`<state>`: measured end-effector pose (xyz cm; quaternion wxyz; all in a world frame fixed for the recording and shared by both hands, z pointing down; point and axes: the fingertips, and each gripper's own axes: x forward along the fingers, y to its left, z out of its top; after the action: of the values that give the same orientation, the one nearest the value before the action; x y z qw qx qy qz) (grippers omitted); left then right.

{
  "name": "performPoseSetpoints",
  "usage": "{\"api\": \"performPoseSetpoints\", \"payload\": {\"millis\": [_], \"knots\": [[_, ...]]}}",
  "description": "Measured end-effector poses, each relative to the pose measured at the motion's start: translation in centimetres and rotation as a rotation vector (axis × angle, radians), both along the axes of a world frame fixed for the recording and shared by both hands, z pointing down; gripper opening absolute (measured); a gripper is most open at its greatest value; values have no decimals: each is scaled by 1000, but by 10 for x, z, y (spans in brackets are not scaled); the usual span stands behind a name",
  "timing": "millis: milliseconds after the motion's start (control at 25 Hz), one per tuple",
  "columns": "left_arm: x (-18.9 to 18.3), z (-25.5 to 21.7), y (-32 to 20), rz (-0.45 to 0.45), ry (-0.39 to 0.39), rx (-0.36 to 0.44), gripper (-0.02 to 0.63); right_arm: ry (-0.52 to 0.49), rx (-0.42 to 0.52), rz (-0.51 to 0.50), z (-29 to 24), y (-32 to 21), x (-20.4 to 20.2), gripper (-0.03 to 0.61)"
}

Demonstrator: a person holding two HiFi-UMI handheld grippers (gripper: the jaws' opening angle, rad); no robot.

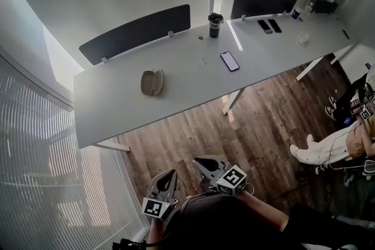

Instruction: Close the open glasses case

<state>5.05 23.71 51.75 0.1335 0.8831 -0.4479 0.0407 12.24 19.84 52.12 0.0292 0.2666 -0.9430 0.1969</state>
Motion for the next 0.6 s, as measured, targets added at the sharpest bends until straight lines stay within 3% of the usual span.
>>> {"api": "performPoseSetpoints", "payload": {"millis": [160, 480, 600], "knots": [[14, 2, -28, -4, 1, 5, 6, -9, 22, -19, -1, -25, 13, 5], [58, 9, -68, -5, -12, -18, 6, -16, -29, -18, 6, -65, 52, 5], [58, 16, -75, 10, -40, 18, 6, -19, -26, -36, 14, -81, 52, 5]]}}
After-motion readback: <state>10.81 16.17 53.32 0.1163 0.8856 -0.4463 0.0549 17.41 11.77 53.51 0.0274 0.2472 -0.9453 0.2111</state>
